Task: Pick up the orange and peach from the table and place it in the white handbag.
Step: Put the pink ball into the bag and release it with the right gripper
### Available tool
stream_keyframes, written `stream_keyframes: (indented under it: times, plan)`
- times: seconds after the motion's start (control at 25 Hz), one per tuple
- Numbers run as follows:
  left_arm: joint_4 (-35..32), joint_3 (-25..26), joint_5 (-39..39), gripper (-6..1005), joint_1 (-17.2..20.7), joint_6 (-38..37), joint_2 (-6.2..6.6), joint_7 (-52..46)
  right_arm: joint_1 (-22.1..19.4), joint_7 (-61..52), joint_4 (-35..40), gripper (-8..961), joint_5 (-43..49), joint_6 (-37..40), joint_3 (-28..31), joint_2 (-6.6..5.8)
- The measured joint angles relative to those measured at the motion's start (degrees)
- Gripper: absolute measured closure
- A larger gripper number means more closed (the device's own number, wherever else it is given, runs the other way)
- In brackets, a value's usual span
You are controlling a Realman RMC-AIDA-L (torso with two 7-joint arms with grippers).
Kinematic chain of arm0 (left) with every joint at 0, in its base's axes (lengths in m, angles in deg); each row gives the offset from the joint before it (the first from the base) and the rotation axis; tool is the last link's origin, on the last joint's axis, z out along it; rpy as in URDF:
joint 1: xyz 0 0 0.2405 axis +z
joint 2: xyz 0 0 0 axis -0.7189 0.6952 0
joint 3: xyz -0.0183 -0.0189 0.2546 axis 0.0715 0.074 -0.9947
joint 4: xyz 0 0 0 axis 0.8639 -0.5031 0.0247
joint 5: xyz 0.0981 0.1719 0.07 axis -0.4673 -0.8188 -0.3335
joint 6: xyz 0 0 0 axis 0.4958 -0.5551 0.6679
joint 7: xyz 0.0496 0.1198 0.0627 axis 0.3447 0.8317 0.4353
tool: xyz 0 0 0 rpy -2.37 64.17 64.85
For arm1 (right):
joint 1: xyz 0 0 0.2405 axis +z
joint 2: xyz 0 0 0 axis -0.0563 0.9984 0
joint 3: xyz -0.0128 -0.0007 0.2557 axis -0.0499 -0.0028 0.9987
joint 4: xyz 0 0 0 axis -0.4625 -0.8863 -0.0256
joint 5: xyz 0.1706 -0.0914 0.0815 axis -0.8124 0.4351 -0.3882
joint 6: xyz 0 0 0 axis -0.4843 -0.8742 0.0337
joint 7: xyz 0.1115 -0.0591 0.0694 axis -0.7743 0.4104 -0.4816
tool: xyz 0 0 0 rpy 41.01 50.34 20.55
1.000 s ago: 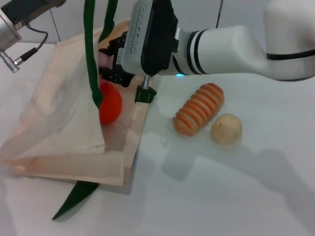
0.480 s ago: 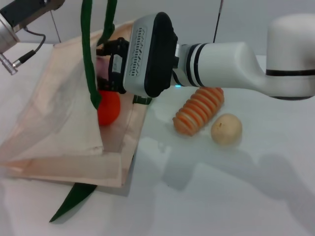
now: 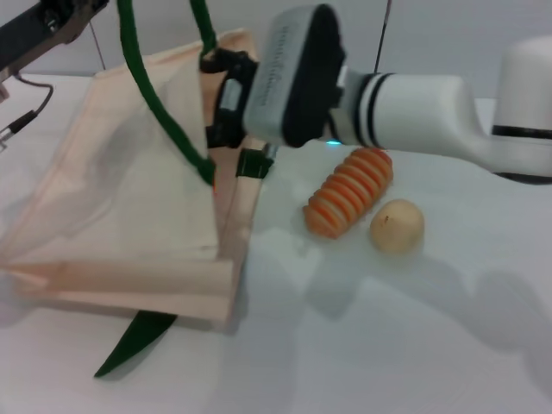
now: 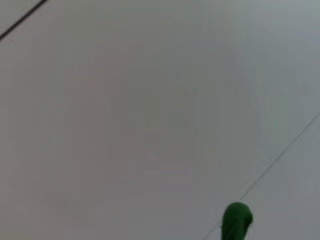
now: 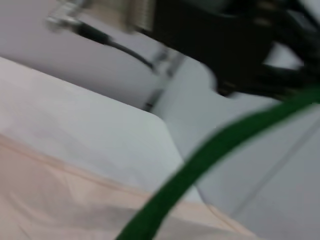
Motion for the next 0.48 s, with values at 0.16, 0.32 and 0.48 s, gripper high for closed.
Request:
stream_keyframes:
  times: [0.16,0.32,0.48]
  plan:
    - [-0.1,0.3,0.0,876,0.5,-0.3,0.11,0.0,-1.7,0.1,1.7,66,0.1,0.6,0.6,-0.21]
    - [-0.1,0.0,0.0,875,0.8,-1.4,0.19,0.0,-3.0,0.1,2.5,69,0.0,0.6,0.6,-0.21]
    - [-0.1,0.3,0.0,874,1.2,-3.2,0.19,0.2,-4.2,-0.3,4.4,69,-0.5,0.2,1.8,-0.21]
